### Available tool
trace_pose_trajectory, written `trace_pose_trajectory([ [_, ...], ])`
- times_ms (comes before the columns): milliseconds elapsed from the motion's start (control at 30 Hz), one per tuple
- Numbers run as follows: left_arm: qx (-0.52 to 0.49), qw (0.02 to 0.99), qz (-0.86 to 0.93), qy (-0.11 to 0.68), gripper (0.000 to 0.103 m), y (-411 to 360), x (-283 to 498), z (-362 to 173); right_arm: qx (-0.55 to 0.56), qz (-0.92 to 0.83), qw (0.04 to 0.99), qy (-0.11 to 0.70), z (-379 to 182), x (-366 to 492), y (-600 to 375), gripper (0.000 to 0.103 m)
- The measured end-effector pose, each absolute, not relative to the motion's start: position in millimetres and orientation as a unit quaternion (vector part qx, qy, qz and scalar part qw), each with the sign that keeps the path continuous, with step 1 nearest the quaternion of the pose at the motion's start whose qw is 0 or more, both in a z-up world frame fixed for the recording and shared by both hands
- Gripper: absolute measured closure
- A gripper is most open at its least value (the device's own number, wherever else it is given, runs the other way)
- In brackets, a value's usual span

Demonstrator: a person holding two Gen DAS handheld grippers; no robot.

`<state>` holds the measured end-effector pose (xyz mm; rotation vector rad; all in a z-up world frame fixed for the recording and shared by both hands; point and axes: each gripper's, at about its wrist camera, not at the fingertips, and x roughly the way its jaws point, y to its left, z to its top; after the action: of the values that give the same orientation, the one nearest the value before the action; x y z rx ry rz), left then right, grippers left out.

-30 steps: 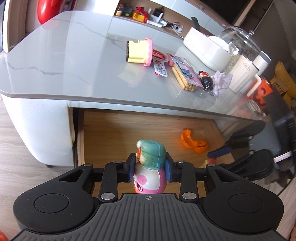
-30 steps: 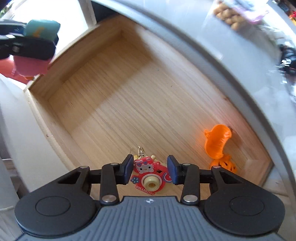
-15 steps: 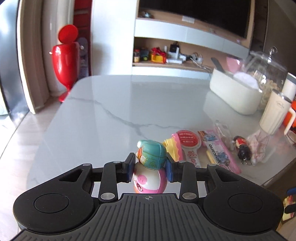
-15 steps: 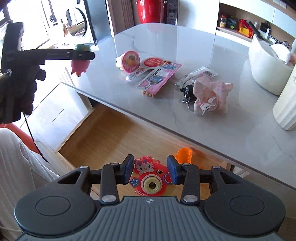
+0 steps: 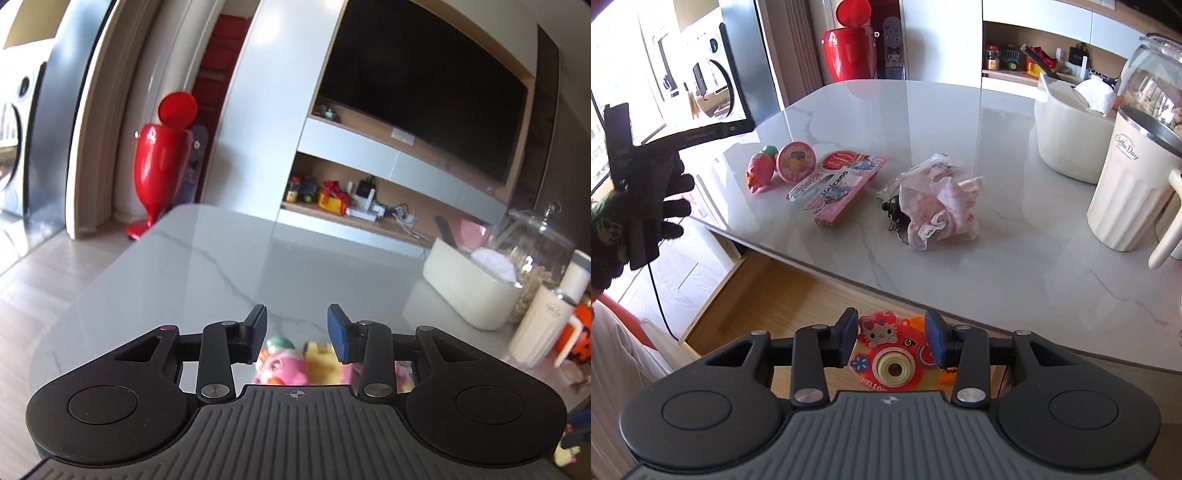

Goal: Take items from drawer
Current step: 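Set the pig figure on the countertop with the left tool while the right places the keychain, then lower the left tool into the drawer toward the orange pumpkin pieces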

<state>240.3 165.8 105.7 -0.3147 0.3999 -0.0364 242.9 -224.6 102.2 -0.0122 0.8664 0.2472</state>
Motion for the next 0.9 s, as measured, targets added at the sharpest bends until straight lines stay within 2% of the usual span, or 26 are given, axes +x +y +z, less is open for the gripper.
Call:
trace_pose_trajectory([
  [133, -0.184, 0.939, -0.093, 0.277, 0.063, 141.0, 226.2, 89.5, 0.004, 0.109, 0.913, 0.394, 125.2, 258.7, -231.2, 0.064],
  [233, -0.160, 0.920, -0.160, 0.320, 0.063, 113.1, 221.2, 72.9, 0.005, 0.092, 0.920, 0.380, 138.2, 276.3, -234.4, 0.064],
  [333, -0.120, 0.910, -0.219, 0.331, 0.064, 89.7, 215.7, 59.4, -0.011, 0.062, 0.932, 0.358, 144.7, 298.9, -235.1, 0.064],
  [400, -0.055, 0.923, -0.219, 0.312, 0.064, 75.0, 208.0, 54.5, -0.020, 0.052, 0.939, 0.341, 145.2, 313.0, -236.8, 0.064],
  [433, -0.012, 0.928, -0.220, 0.301, 0.064, 65.8, 201.1, 51.3, -0.021, 0.048, 0.939, 0.340, 143.5, 321.3, -238.3, 0.061],
  [467, 0.013, 0.927, -0.224, 0.301, 0.064, 61.0, 199.3, 49.1, -0.015, 0.037, 0.938, 0.344, 141.5, 328.1, -241.9, 0.052],
  [533, 0.029, 0.918, -0.241, 0.315, 0.064, 54.5, 200.6, 44.7, 0.005, 0.021, 0.934, 0.356, 136.8, 333.8, -249.7, 0.044],
  [600, 0.046, 0.912, -0.249, 0.322, 0.064, 48.3, 198.9, 38.4, 0.020, 0.022, 0.932, 0.361, 133.7, 325.9, -257.0, 0.044],
  [767, 0.131, 0.903, -0.262, 0.315, 0.064, 27.7, 193.9, 27.9, -0.003, 0.027, 0.932, 0.360, 123.2, 269.8, -272.0, 0.028],
  [900, 0.198, 0.882, -0.289, 0.316, 0.063, 1.0, 196.6, 20.0, -0.005, 0.035, 0.924, 0.382, 98.7, 224.4, -287.6, 0.023],
])
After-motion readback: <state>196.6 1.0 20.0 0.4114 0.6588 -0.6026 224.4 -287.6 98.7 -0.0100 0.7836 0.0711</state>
